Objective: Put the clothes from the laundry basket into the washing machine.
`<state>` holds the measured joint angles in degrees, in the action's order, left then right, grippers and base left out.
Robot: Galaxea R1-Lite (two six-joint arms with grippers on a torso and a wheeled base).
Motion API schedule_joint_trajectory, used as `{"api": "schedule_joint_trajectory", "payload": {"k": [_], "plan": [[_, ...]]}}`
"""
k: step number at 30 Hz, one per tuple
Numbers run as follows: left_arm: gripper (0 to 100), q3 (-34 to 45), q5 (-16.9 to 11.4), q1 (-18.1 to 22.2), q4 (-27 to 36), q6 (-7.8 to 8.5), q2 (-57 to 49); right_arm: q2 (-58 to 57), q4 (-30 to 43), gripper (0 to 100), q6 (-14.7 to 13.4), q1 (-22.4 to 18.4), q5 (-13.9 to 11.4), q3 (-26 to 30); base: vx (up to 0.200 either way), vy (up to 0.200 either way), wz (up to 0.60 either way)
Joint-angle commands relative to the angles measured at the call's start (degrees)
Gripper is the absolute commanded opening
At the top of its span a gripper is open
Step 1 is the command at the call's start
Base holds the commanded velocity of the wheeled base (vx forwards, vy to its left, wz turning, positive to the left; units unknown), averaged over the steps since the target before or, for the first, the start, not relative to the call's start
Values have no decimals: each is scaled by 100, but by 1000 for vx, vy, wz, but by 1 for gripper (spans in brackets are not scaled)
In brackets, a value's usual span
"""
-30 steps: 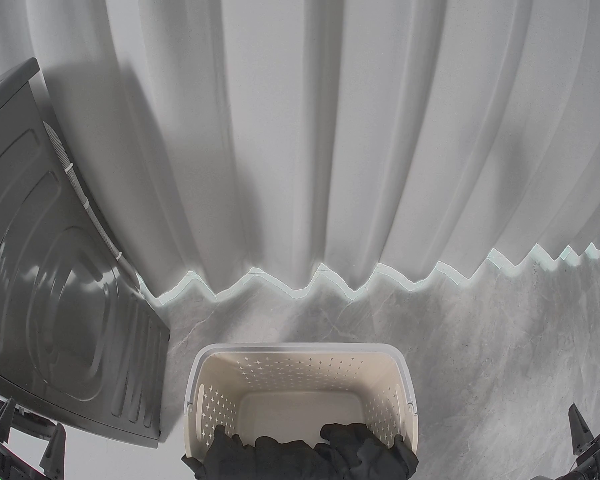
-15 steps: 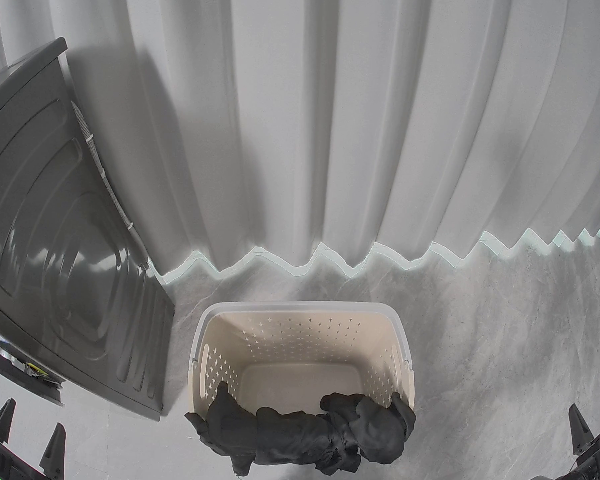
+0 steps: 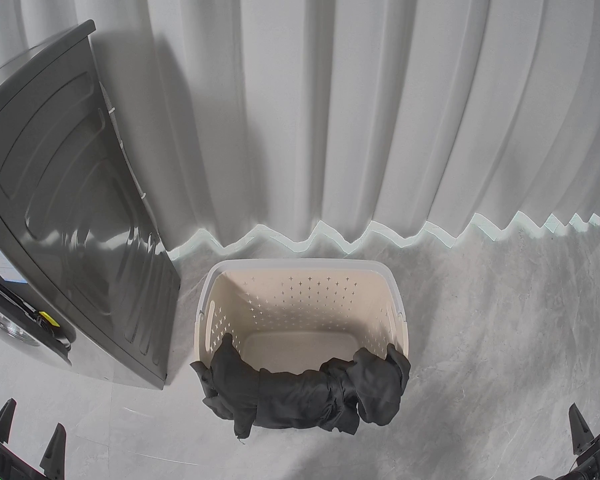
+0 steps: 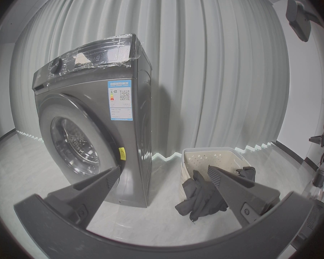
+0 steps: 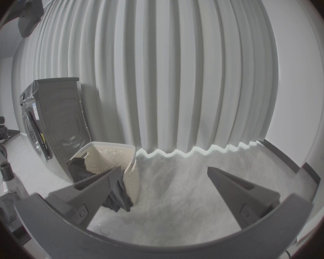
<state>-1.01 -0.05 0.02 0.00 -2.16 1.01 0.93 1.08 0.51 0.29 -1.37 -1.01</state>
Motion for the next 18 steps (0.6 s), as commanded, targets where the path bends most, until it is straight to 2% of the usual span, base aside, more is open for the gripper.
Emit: {"api": "schedule_joint_trajectory", "payload": {"k": [1,7,16,18], "plan": [[100,92,-4,6,0,-4,-101,-93,-3,100,2,6,-4,66,-200,0,0],[100,92,-4,6,0,-4,-101,-93,-3,100,2,6,-4,66,-200,0,0],[100,92,-4,6,0,5,-101,-93,-3,100,2,6,-4,66,0,0,0],[100,92,-4,6,0,-4,-101,-93,-3,100,2,6,-4,66,0,200,0]]}}
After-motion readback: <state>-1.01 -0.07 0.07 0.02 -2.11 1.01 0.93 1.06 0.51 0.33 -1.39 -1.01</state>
